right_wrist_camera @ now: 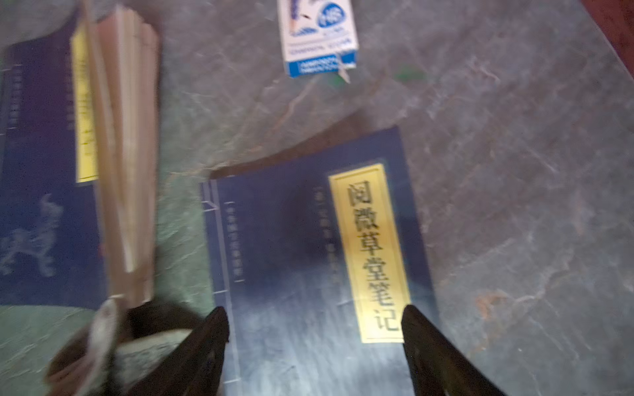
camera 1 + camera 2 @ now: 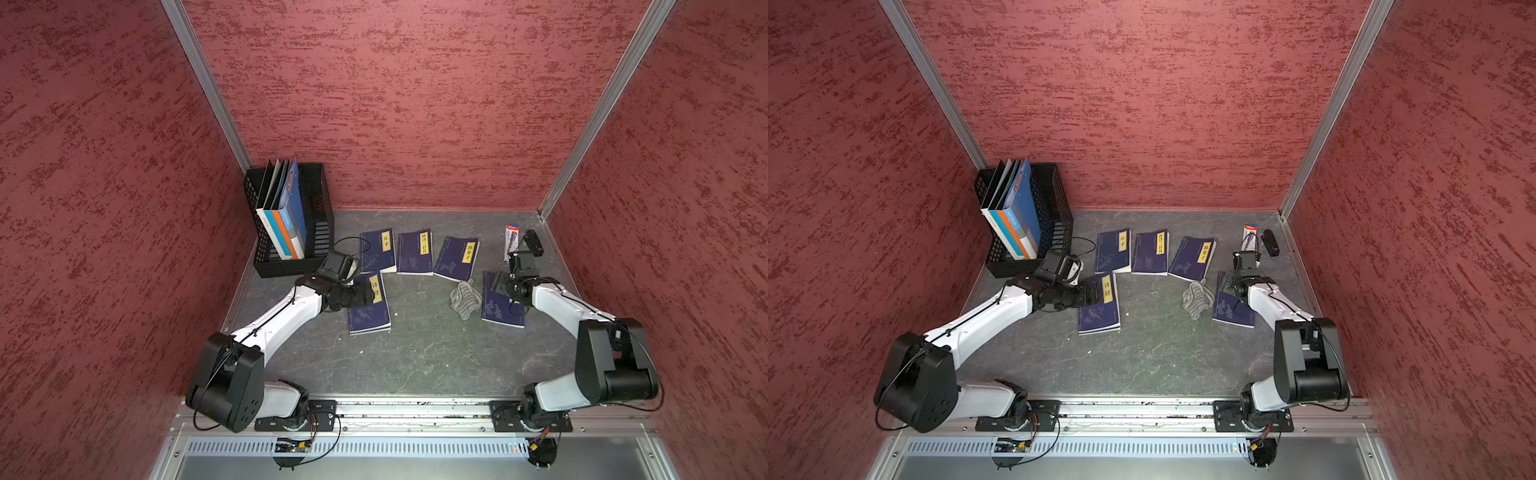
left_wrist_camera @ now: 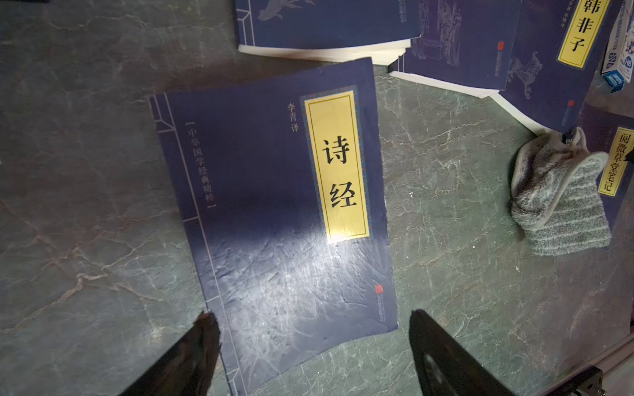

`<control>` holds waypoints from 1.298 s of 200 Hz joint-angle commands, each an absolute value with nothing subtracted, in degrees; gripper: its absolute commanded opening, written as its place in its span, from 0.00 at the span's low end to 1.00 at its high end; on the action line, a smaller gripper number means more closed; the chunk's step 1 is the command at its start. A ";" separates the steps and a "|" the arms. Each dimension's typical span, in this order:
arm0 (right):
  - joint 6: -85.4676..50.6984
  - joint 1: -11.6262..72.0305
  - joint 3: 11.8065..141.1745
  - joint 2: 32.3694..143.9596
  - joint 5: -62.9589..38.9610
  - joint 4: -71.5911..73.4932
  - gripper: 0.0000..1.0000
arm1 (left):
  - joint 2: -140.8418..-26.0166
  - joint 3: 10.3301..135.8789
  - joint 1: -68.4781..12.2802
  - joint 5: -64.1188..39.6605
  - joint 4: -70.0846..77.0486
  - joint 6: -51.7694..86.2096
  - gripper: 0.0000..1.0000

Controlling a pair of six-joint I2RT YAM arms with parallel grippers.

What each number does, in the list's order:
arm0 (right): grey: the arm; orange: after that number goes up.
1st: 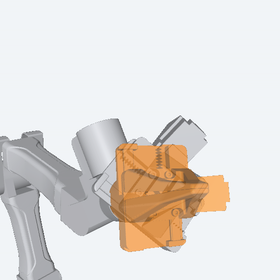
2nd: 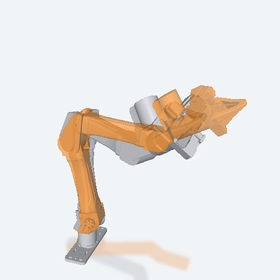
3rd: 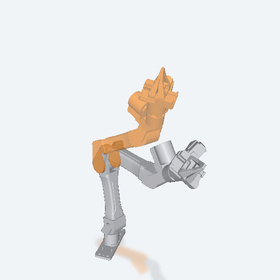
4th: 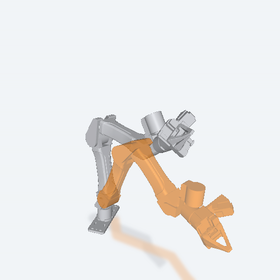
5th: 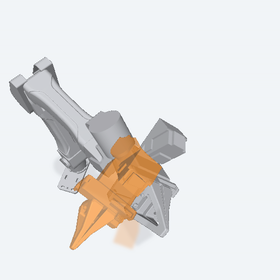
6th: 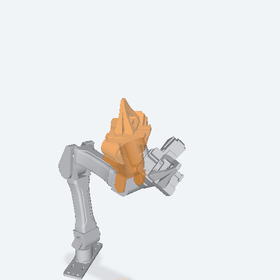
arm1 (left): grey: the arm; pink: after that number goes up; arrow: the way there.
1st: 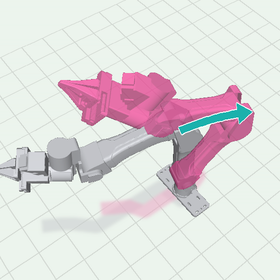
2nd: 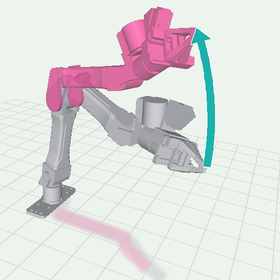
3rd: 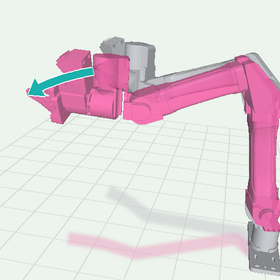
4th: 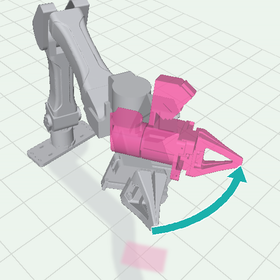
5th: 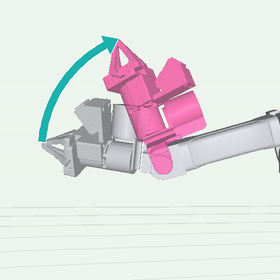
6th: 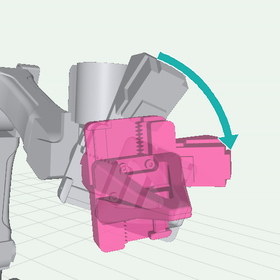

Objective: Wipe the cover of the book
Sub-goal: Move the book to the center of the board.

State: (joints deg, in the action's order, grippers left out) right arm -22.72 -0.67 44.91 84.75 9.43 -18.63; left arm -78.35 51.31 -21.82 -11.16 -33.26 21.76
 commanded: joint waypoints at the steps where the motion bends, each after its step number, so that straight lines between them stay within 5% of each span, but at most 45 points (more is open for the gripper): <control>1: -23.44 -3.93 43.33 85.11 9.07 -15.35 0.80 | -79.01 52.38 -21.97 -12.70 -32.04 19.86 0.88; 53: -23.42 -5.65 43.02 92.13 5.85 -14.32 0.79 | -80.06 52.99 -21.79 -13.66 -30.89 18.91 0.88; 156: -25.52 1.58 40.53 92.32 5.96 -19.13 0.57 | -80.91 57.01 -18.89 -15.39 -31.73 15.66 0.88; 259: -27.27 15.95 41.69 96.35 10.63 -25.30 0.58 | -80.85 58.17 -17.87 -16.15 -32.65 14.55 0.88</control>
State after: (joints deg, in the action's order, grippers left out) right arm -28.23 11.99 43.38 91.74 14.66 -14.06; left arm -80.60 56.69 -18.15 -15.18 -32.56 15.57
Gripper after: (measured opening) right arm 0.580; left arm 0.880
